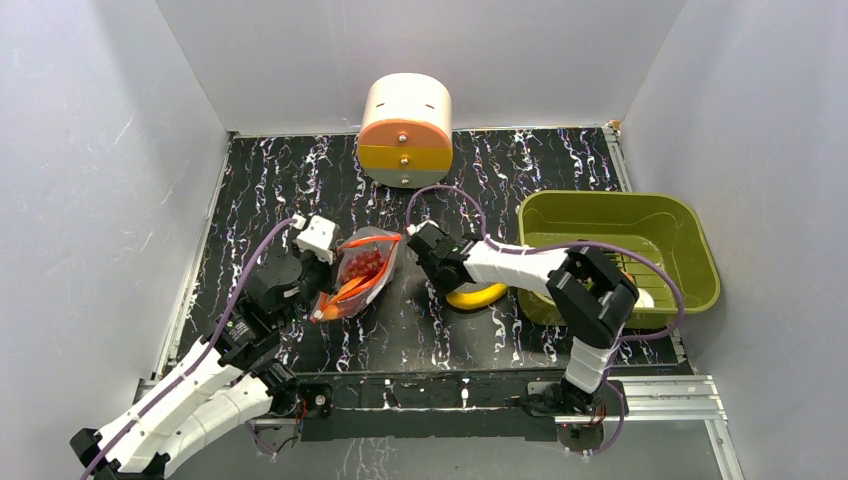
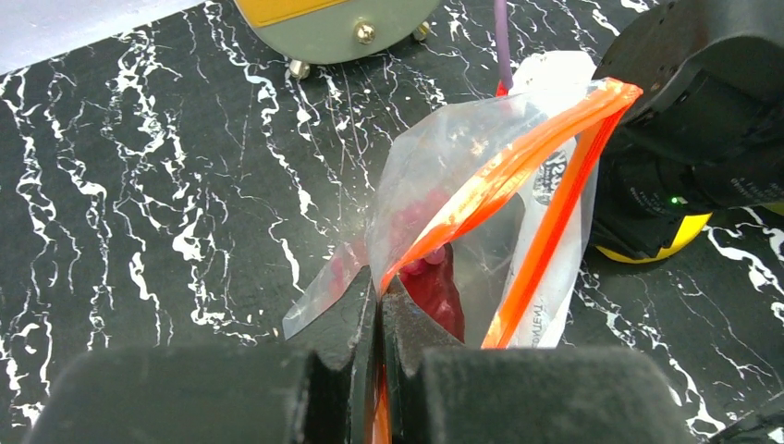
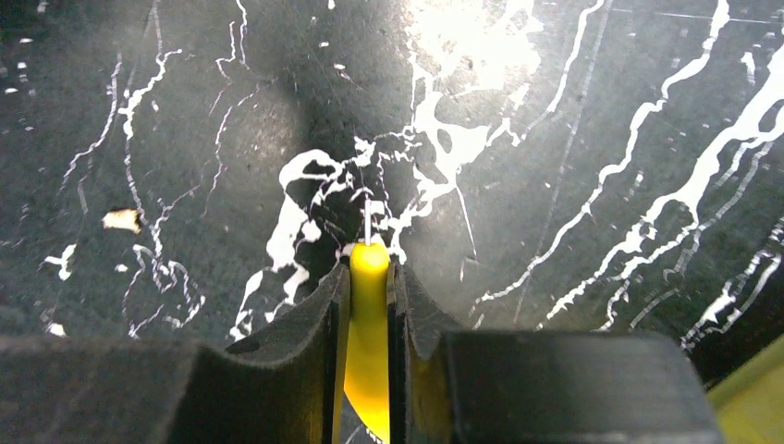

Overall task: Place the food in the zip-top bag and seal the zipper
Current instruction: Pick up the fake fruit from the center of the board.

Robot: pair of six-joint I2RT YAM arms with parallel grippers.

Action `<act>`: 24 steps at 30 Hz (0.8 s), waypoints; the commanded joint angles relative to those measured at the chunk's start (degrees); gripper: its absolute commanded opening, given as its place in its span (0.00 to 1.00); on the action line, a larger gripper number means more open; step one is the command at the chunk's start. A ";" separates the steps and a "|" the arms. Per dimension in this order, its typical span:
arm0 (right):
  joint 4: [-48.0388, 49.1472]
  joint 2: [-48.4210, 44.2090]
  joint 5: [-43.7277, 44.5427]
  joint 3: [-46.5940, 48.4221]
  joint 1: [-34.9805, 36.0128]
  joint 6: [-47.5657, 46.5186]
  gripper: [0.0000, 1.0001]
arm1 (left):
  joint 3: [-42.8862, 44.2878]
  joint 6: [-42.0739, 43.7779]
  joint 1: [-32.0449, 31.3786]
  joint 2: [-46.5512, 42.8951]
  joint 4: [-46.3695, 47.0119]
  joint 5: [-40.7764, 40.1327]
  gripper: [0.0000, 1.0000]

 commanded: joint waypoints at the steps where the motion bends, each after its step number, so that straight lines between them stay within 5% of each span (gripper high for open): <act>1: -0.91 -8.14 0.63 2.01 0.12 0.20 0.00 | 2.43 -1.71 -0.17 -0.33 1.40 1.97 0.00; 12: -2.16 -24.82 -2.74 8.77 0.09 6.25 0.00 | 4.17 -9.94 -0.17 2.35 3.60 6.07 0.00; 24: 14.27 -42.26 -15.10 6.91 0.12 21.25 0.00 | 6.55 -15.76 -0.17 6.60 7.80 10.00 0.00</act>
